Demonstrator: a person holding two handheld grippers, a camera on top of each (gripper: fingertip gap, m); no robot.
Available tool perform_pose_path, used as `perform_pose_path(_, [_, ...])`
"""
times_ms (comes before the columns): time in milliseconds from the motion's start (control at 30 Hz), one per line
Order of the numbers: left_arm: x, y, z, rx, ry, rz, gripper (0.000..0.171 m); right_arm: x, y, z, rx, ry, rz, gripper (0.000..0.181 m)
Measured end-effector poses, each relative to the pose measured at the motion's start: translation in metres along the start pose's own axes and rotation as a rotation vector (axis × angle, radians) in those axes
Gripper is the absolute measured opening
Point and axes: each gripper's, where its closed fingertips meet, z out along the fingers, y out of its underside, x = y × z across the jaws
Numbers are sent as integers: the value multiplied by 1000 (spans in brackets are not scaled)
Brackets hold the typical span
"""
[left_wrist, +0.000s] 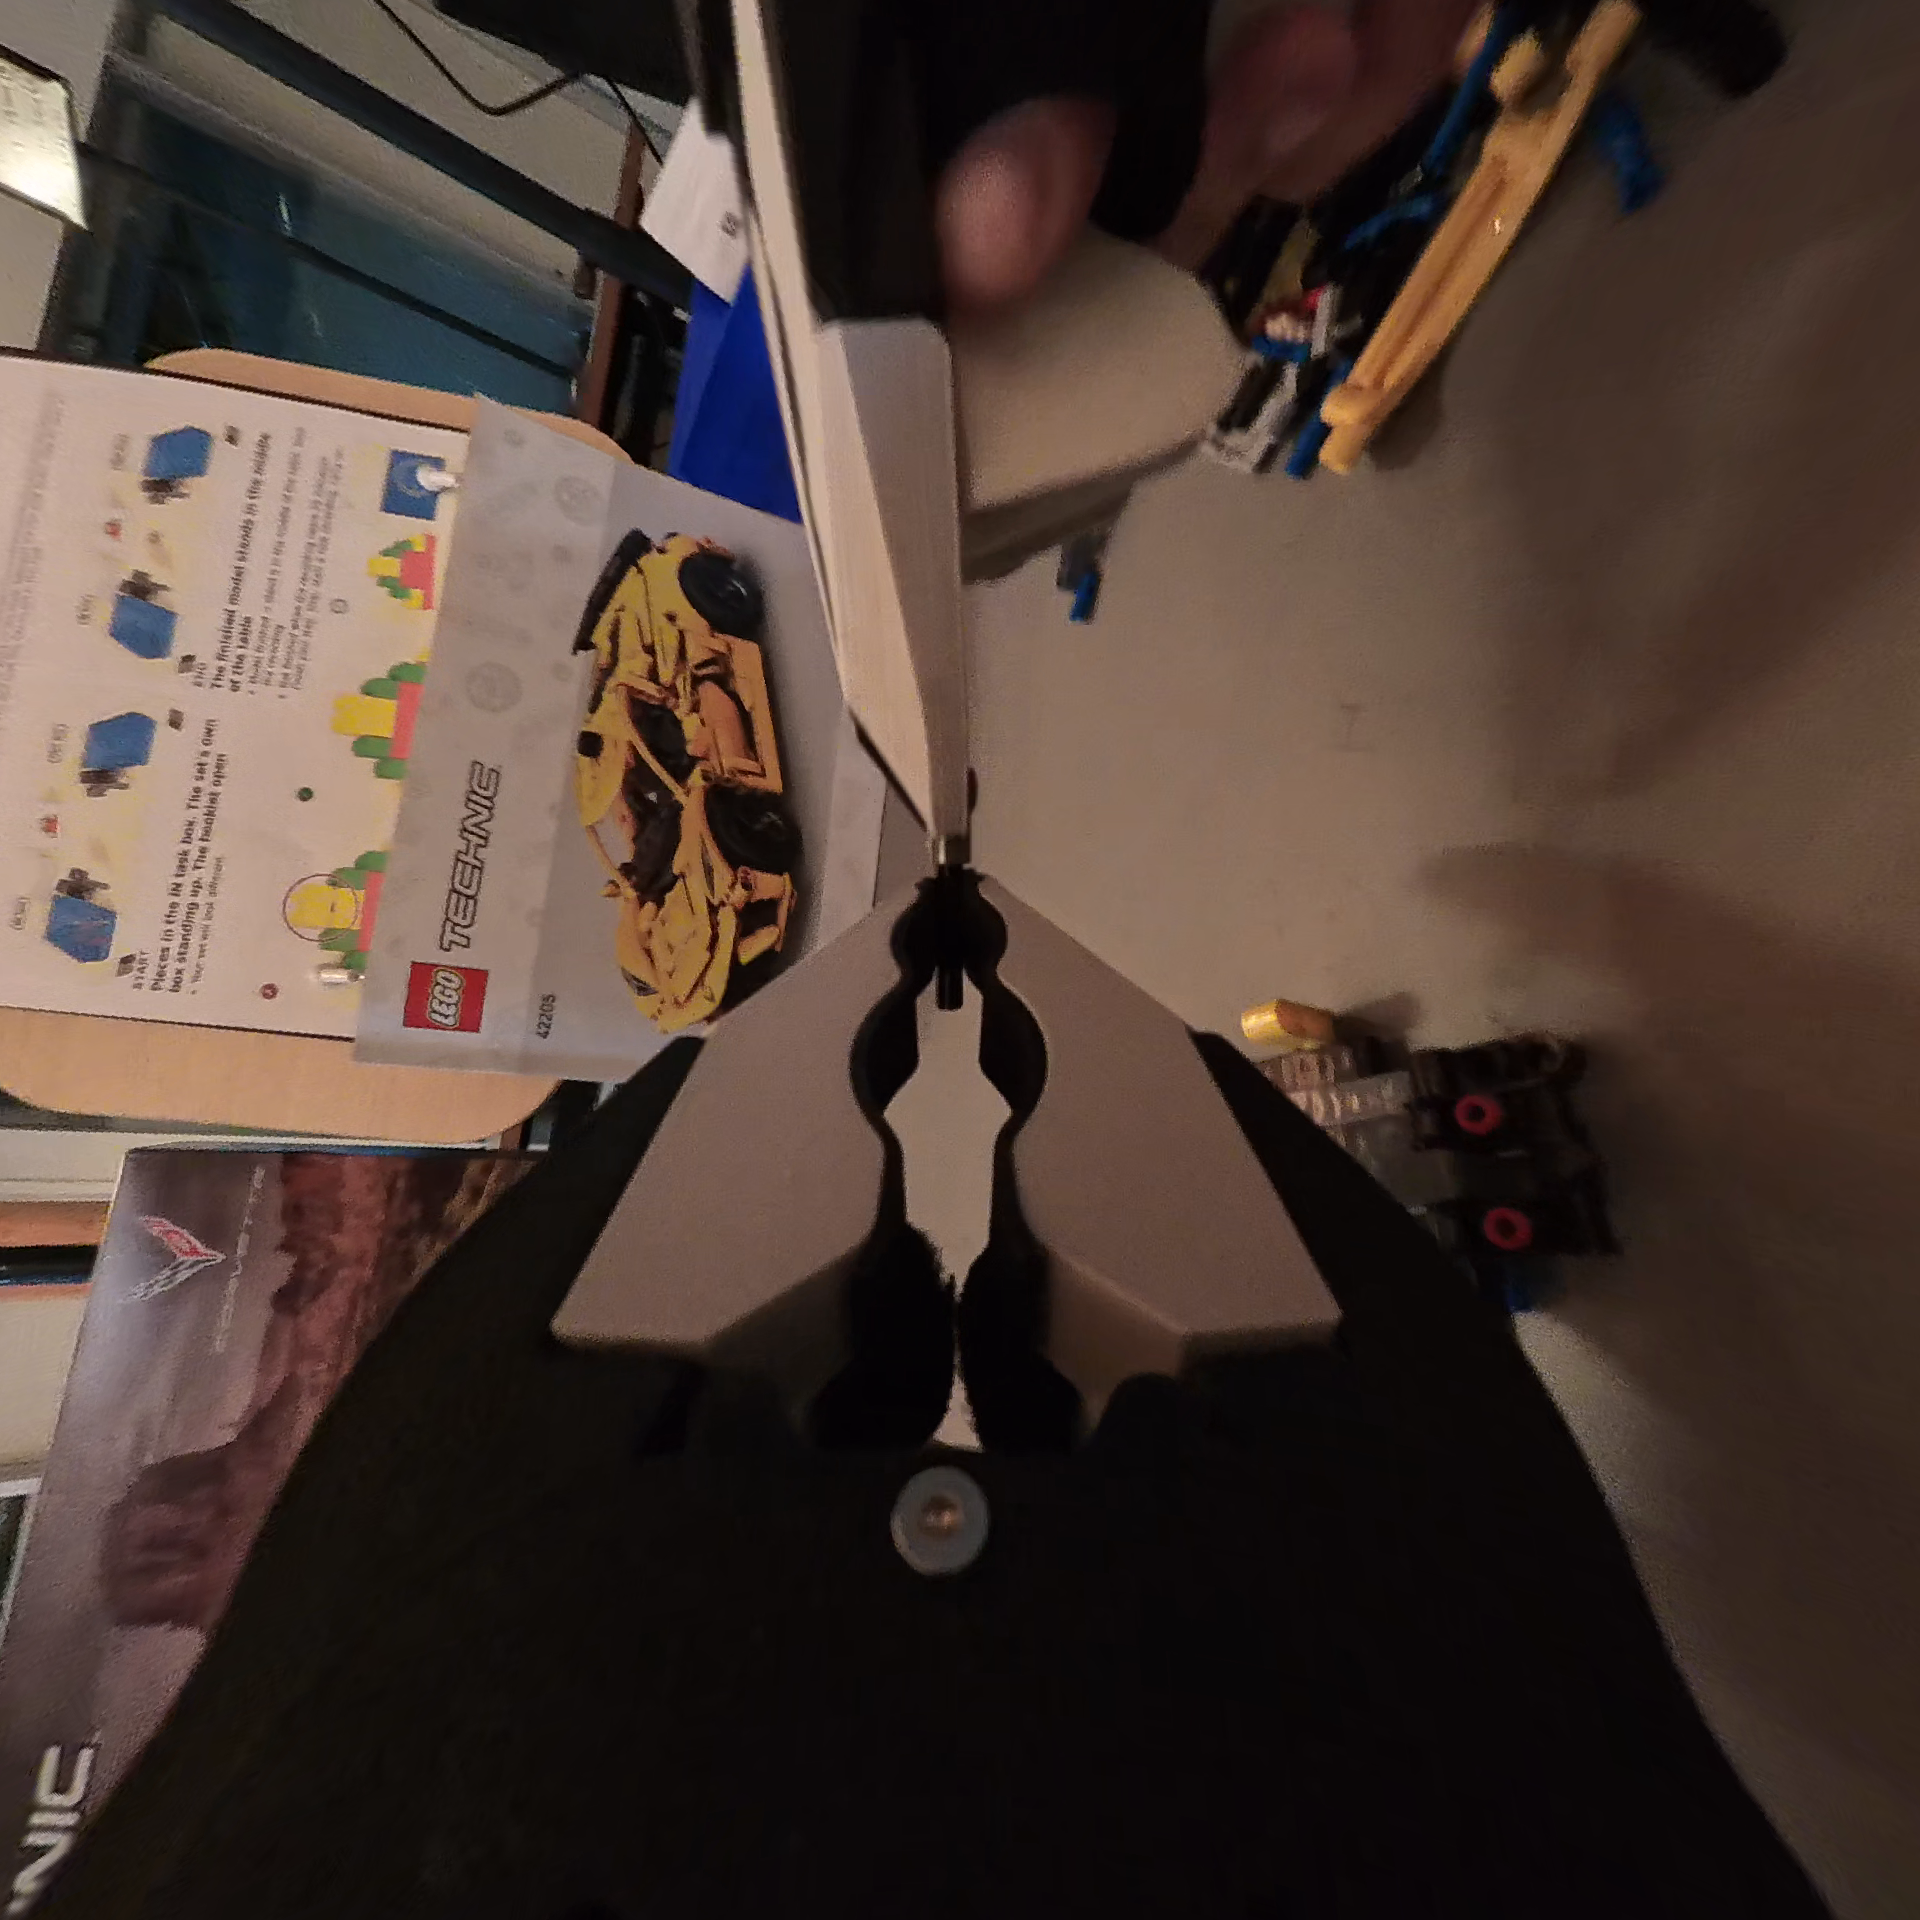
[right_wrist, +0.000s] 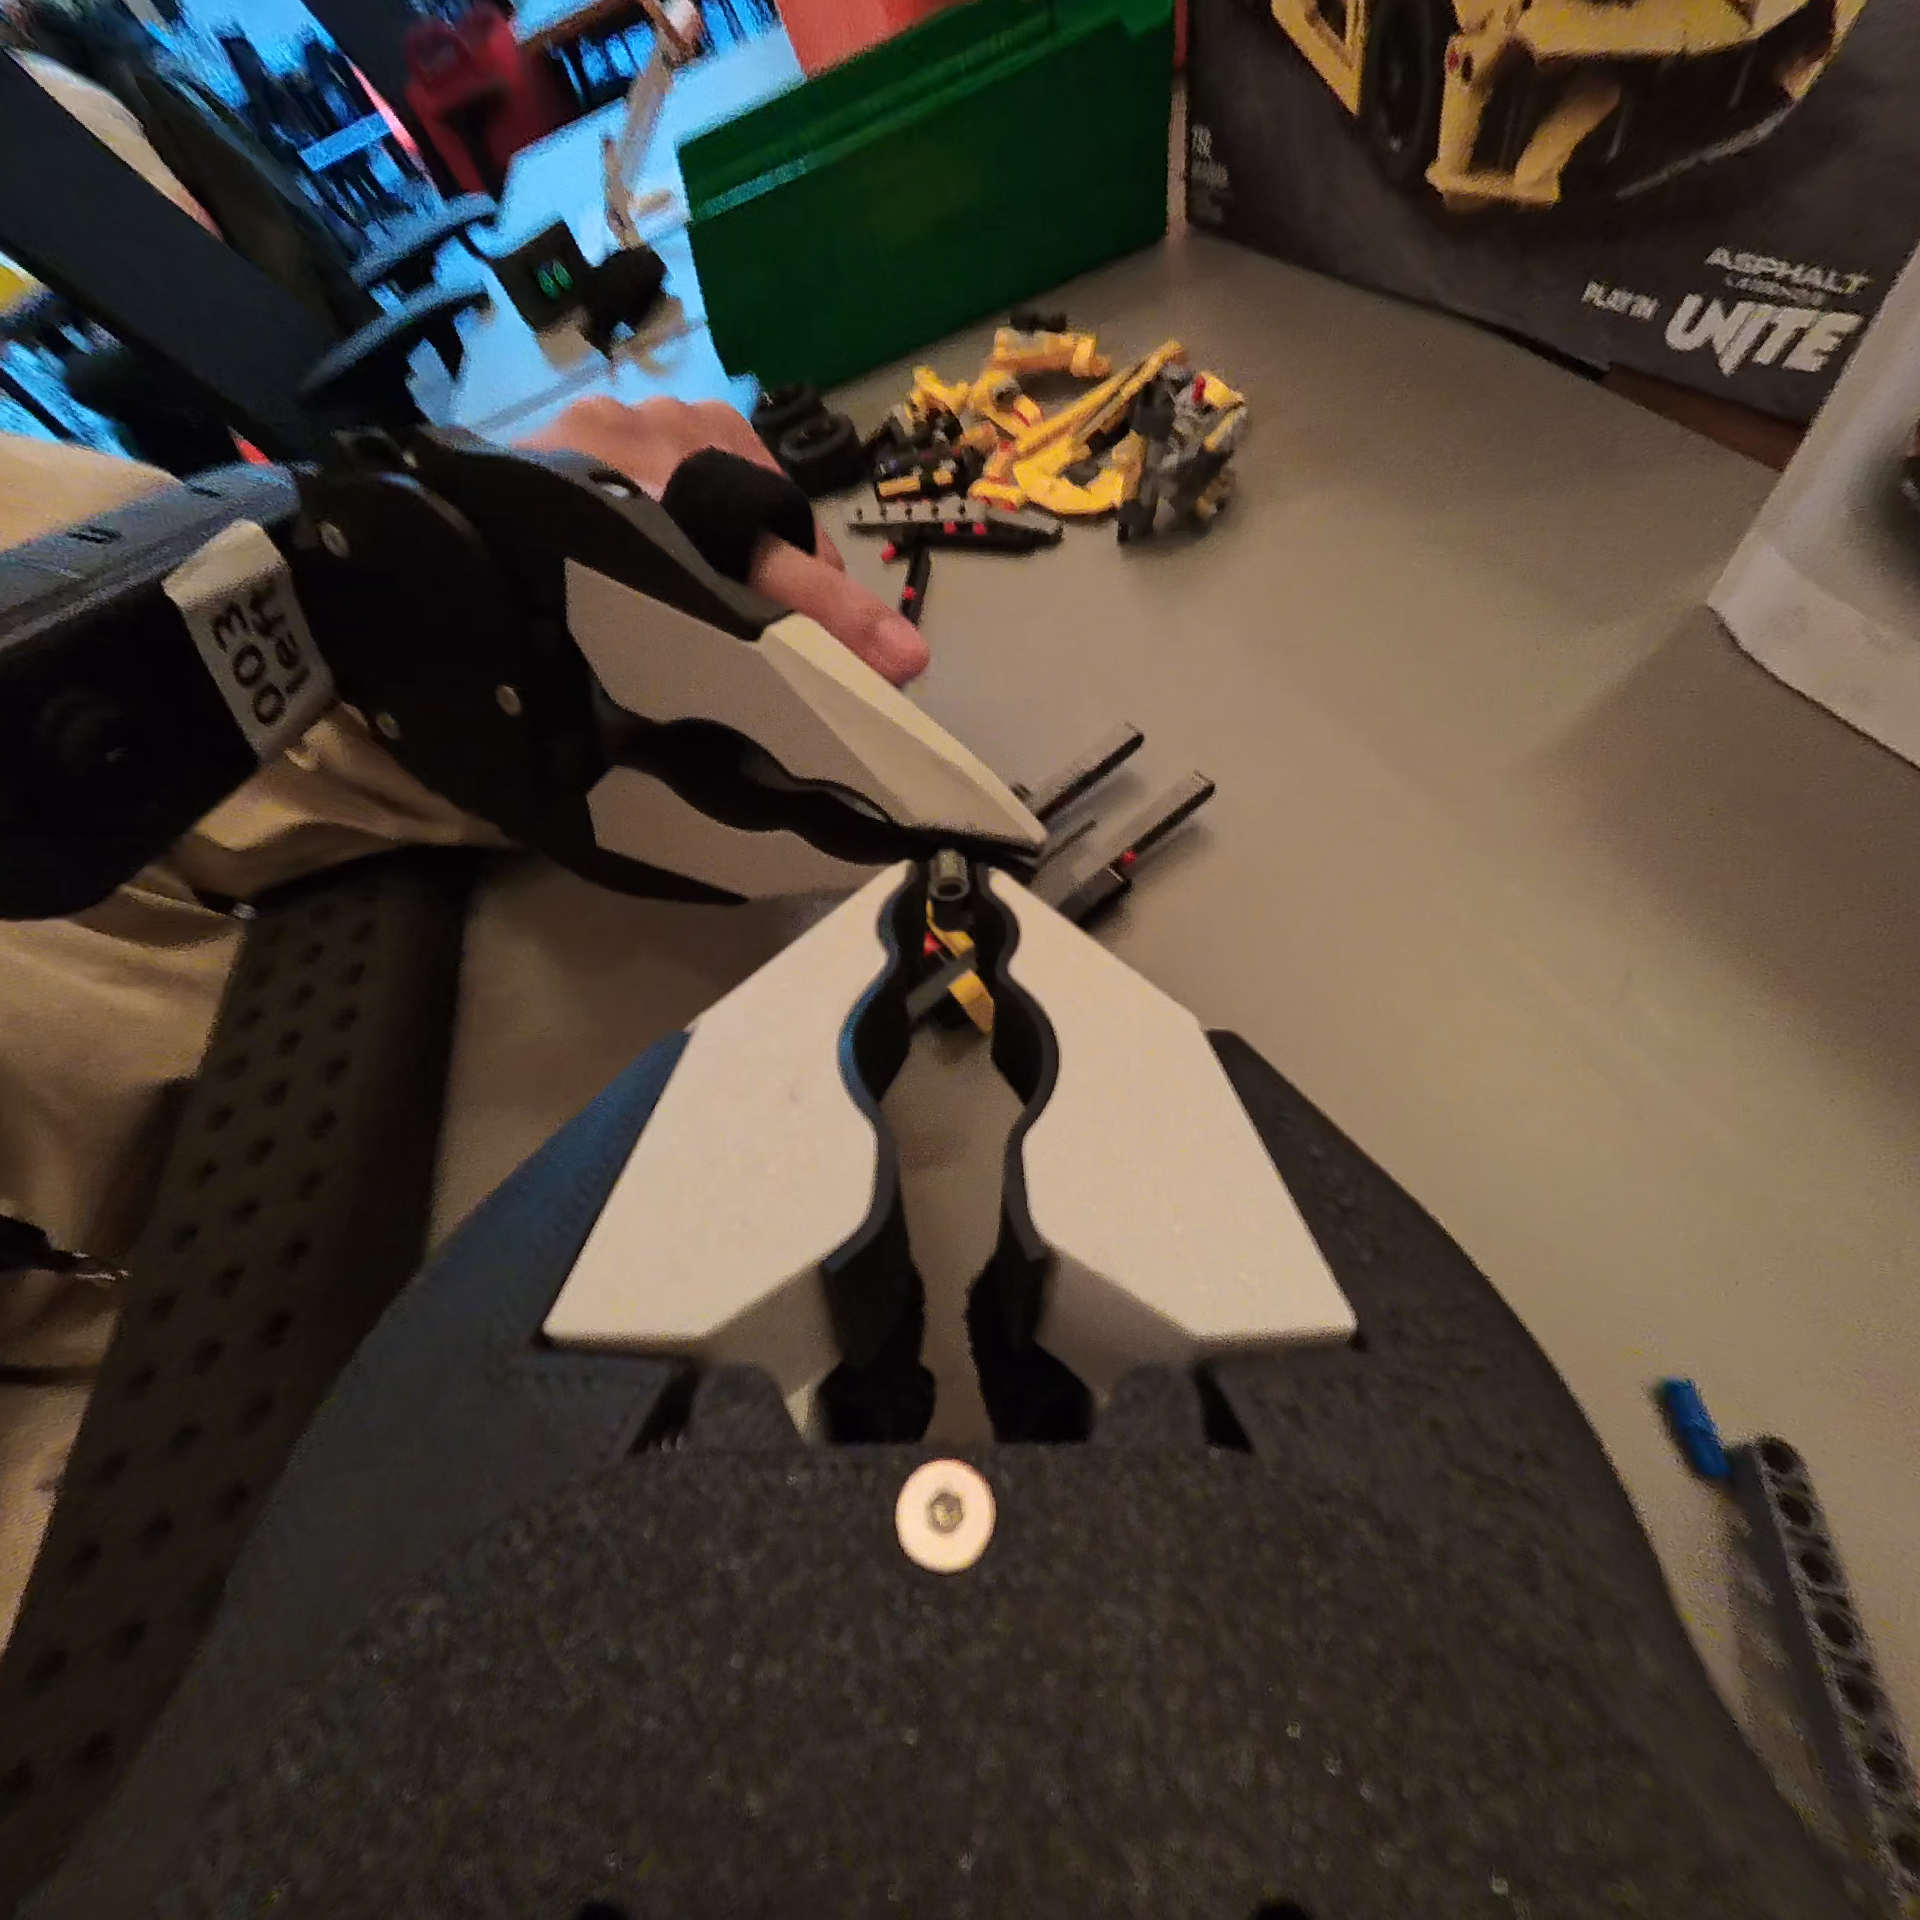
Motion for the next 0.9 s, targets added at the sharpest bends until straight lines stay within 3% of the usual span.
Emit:
perform_pose_path(100, [-4, -2, -1, -3, -18, 13, 3, -2, -3, 3, 7, -25, 39, 6])
perform_pose_path(300, [-5, -18, -13, 117, 25, -9, 4, -17, -6, -8, -6, -117, 0, 6])
perform_pose_path(333, [-6, -14, -12, 94, 13, 5, 4, -18, -6, -11, -21, -107, -10, 6])
perform_pose_path(400, [-25, 30, -13, -54, -63, 66, 3, 4, -1, -41, -34, -14, 30, 6])
perform_pose_path(433, [-40, 51, -18, -66, -80, -14, 3, 18, -8, -73, 66, 28, 75, 6])
perform_pose_path(500, [-69, 66, -29, -22, -78, -280, 3, 53, -5, -136, 162, 188, 157, 6])
perform_pose_path(600, [-71, 50, -27, 93, 3, -557, 3, 105, 37, -196, 70, 532, 249, 6])
perform_pose_path(667, [-56, 42, -19, 134, 109, -754, 3, 111, 68, -204, -64, 609, 268, 7])
perform_pose_path(767, [-38, 25, -10, 193, 306, -1061, 3, 115, 91, -208, -163, 652, 290, 22])
perform_pose_path(900, [-37, -15, -22, 455, 638, -1482, 4, 119, 70, -210, -75, 688, 215, 23])
